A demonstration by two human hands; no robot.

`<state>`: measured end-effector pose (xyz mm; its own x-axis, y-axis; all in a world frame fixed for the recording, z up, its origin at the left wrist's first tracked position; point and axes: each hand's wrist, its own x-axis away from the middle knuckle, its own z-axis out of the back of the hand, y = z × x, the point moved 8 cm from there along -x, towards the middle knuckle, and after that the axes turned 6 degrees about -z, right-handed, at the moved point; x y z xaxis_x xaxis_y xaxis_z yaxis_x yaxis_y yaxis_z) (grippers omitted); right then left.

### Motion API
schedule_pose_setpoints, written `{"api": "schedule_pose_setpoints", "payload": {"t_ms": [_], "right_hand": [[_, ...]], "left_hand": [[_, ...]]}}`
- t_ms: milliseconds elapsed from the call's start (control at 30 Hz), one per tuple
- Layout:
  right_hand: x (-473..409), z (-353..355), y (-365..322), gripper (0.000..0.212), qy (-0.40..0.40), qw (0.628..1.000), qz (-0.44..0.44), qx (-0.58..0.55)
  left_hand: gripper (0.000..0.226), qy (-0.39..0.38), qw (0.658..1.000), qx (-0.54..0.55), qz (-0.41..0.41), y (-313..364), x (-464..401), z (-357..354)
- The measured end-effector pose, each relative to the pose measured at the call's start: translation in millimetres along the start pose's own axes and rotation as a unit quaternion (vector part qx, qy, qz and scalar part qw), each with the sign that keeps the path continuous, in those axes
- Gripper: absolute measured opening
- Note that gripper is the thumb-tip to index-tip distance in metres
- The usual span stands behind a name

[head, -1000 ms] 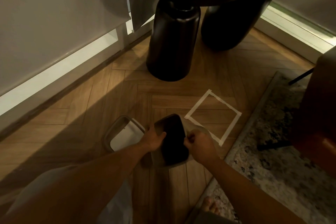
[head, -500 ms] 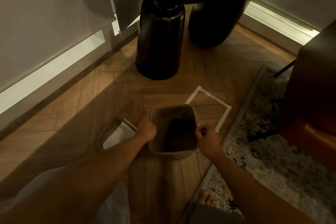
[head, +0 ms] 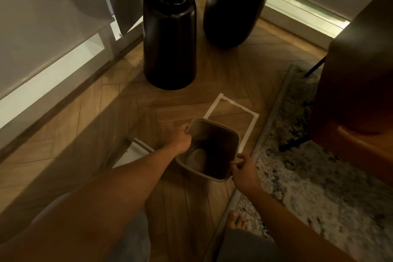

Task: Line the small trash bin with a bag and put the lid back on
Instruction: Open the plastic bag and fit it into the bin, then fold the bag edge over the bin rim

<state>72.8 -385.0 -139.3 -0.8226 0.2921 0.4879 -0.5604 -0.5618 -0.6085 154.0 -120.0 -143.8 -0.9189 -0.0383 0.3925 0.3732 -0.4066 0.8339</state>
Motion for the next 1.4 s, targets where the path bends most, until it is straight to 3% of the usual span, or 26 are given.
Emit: {"api": "schedule_pose_setpoints", "payload": {"t_ms": [400, 533, 633, 767, 967, 1400], "right_hand": [[0.6, 12.2, 9.8, 0.061, -0.011, 0.993, -0.054, 0.102], [-0.6, 16.7, -25.6, 0.066, 0.031, 0.983, 0.006, 0.183], [3.3, 4.6, -71.2, 0.062, 0.029, 0.981, 0.09, 0.17], [9.7, -27.4, -124.0, 0.065, -0.02, 0.975, 0.166, 0.144], [20.8, -104.7, -184.4, 0.05, -0.1, 0.951, 0.248, 0.156], [-3.6, -280.8, -188.8, 0.055, -0.224, 0.923, 0.199, 0.241]], "left_hand": [[0.05, -0.042, 0.999, -0.007, -0.013, 1.6, 4.6, -18.2], [0.054, -0.026, 0.999, -0.009, -0.016, 0.2, 7.6, 4.9], [0.054, -0.02, 0.999, -0.025, -0.023, -5.8, 9.4, 28.2], [0.053, -0.008, 0.998, -0.052, -0.031, -23.5, 13.8, 65.1], [0.056, 0.044, 0.998, -0.044, 0.002, -85.0, 26.0, 138.2], [0.052, 0.081, 0.978, -0.104, 0.164, -238.0, 47.2, 233.9]]}}
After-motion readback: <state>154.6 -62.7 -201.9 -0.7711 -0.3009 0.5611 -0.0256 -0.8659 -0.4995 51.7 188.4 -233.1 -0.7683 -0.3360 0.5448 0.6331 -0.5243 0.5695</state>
